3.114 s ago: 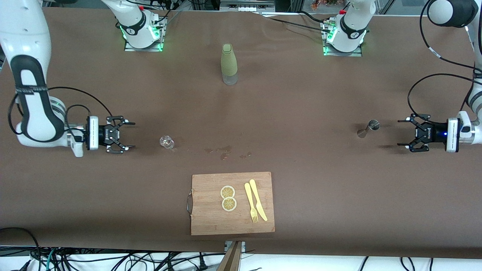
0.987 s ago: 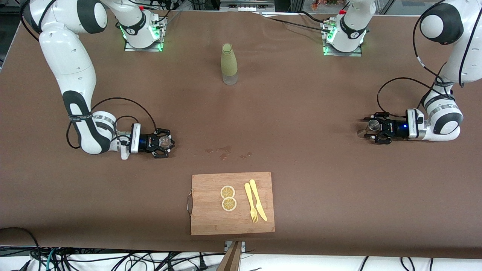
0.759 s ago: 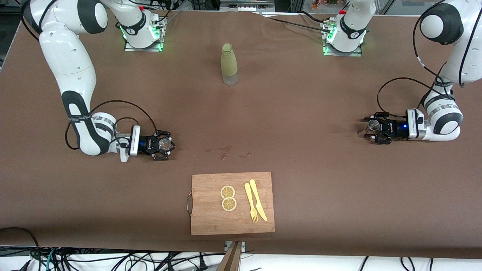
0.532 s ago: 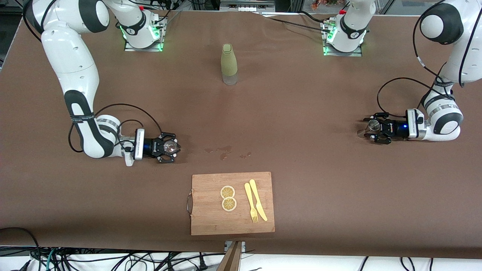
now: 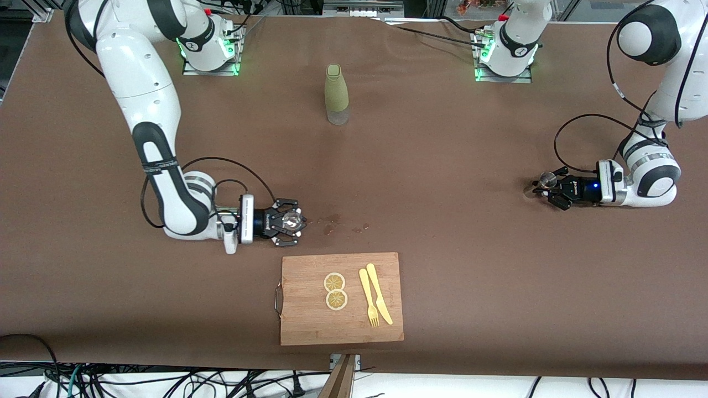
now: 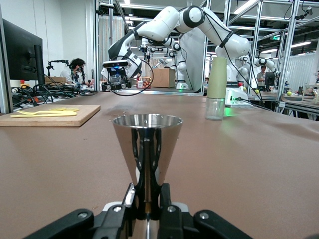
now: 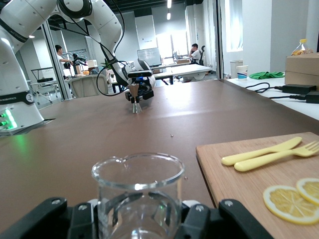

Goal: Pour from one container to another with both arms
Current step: 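Lift the glass with the right gripper while the left gripper lifts the jigger, then bring the jigger with the left gripper over the glass rim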

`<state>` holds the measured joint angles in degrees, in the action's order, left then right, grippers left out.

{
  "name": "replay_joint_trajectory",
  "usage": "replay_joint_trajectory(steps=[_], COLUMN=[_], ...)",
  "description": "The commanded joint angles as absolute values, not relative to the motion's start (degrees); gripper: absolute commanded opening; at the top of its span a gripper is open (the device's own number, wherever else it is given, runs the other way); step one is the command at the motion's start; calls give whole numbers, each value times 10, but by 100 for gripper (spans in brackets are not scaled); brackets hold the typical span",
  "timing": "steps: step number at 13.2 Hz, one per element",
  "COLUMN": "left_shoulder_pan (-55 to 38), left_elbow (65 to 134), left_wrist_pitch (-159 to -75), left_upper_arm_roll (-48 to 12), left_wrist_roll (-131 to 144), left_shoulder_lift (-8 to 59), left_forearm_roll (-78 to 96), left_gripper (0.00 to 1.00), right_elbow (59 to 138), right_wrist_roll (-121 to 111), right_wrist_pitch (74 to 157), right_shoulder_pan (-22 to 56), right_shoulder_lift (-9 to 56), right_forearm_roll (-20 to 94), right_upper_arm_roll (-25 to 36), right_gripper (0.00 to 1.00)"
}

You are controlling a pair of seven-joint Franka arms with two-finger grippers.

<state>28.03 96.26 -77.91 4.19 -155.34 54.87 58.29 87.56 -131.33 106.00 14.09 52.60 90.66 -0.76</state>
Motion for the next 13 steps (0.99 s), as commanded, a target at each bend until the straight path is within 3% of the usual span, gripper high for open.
replay_joint_trajectory(steps=[1,4,7,13], left_shoulder_pan=[276,263,183,35], left_elbow=[972,966,948,949], left_wrist_pitch=[-787,-784,-789,-881], left_upper_arm_roll=[45,18,14,12], left_wrist_roll=[-1581,-1509,-1466,-1450], left_shoulder_lift=[541,518,499,506], left_forearm_roll=[610,611,638,799], left_gripper=[0,0,0,0], right_elbow=[870,870,865,855], right_wrist_roll=[-1252,-1174,-1102,-980], right_wrist_pitch=[1100,1191,1319,1568], right_shoulder_pan=[169,220,287,403], right_shoulder_lift=[497,461,436,416], right_forearm_roll=[920,919,917,915], right_upper_arm_roll=[-6,-6,-6,-5], right_gripper=[1,1,1,1])
